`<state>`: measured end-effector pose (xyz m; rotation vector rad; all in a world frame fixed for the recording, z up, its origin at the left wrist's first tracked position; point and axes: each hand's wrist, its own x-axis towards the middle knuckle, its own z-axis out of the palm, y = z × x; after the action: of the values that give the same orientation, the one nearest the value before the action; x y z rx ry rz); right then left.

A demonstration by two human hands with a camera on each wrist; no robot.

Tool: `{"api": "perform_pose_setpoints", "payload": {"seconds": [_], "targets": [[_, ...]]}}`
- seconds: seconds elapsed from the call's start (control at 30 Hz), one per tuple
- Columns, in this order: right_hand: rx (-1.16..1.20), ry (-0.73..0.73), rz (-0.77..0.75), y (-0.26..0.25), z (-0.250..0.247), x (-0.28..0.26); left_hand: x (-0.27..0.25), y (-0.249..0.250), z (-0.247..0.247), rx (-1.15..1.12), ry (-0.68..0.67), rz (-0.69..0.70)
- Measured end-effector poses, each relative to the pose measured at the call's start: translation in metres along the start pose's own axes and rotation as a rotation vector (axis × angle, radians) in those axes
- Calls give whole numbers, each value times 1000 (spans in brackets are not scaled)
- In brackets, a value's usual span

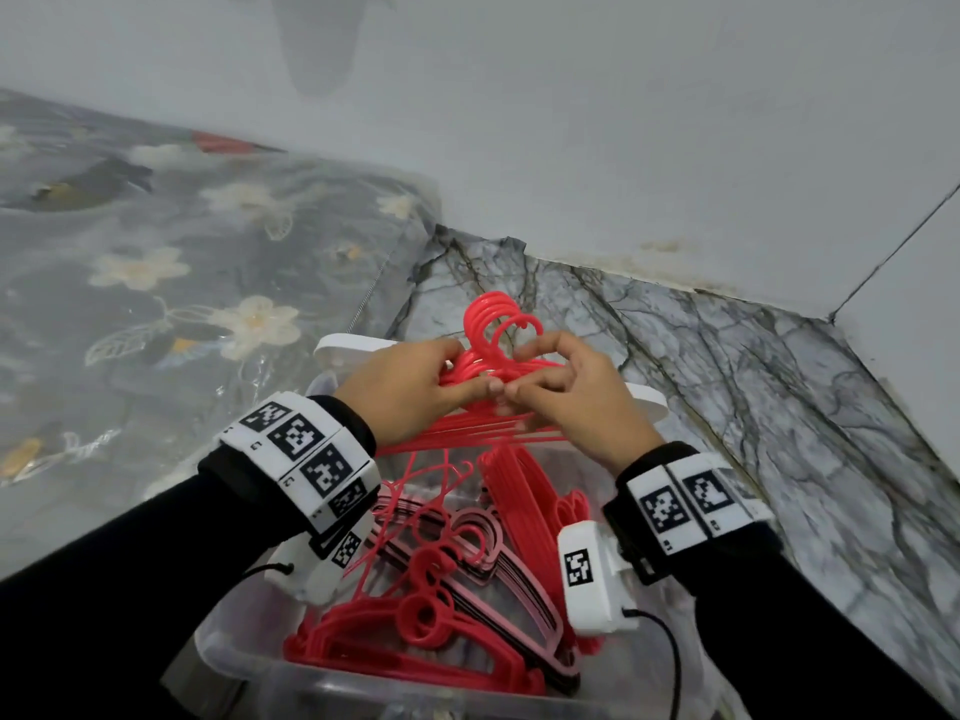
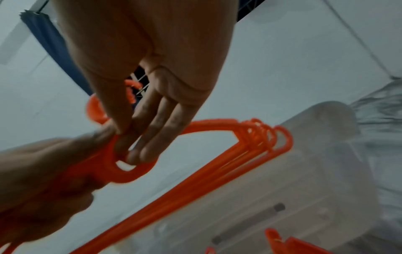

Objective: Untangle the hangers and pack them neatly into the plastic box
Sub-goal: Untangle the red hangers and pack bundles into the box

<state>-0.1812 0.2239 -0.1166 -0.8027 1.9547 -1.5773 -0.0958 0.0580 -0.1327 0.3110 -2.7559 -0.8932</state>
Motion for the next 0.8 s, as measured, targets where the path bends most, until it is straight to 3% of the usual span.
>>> {"api": "perform_pose_setpoints", "payload": {"seconds": [0.1,0.23,0.37,0.57,0.8], "targets": [[2,-114,159,7,-19,7,0,-5,-4,83,46,-17],[-531,-277,333,54,-11,13,1,-8,-9,180,107,-57],[-979,-331,341,117,23,13,5,-9,-8,176,111,-65],[-1097,-294,385,164,54,13,9,-14,-9,202,116,-59],[-1113,-259,327,164,66,14,12,-17,-11,162,102,-80]]}}
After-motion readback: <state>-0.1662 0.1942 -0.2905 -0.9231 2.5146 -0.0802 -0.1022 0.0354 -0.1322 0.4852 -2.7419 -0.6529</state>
